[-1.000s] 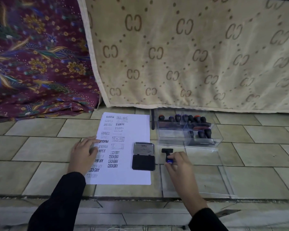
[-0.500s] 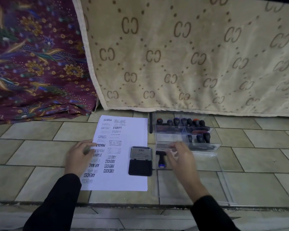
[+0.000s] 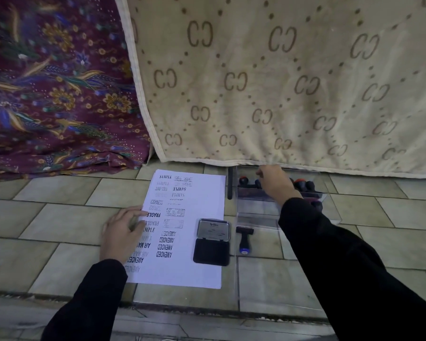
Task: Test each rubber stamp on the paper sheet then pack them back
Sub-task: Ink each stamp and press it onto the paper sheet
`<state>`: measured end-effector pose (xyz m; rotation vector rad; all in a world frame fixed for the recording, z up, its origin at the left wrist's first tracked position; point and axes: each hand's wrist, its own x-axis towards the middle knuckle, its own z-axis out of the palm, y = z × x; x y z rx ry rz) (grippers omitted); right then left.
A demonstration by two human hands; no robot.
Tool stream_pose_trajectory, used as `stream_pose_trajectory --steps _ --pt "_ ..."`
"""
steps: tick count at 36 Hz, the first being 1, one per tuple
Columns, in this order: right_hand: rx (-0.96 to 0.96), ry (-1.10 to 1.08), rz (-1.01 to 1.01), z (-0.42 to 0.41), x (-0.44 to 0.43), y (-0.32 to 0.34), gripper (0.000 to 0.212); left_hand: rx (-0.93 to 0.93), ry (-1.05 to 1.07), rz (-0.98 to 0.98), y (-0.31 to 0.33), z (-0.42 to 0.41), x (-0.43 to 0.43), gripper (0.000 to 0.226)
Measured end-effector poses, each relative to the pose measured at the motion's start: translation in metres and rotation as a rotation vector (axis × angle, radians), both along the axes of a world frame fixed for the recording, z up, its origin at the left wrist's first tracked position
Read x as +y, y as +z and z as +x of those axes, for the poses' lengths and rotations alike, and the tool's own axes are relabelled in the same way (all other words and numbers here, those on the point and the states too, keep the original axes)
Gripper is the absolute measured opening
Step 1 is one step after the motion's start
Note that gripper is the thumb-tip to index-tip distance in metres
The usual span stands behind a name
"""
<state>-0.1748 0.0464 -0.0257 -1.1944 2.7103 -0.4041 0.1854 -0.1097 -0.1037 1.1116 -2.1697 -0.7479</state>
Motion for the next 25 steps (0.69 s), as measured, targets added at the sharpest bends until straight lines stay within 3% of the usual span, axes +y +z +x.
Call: stream_pose_trajectory --steps 19,25 --pt "-0.064 0.008 0.042 0.0029 -0.0059 0.0056 0.01 -0.048 0.014 -0.011 0.0022 -0.0011 0.0008 0.032" --pt "-0.06 -0.014 -0.039 0.0039 0.0009 0.0062 0.023 -0.034 -0.001 0.013 0.0058 -0.0018 0.0002 0.034"
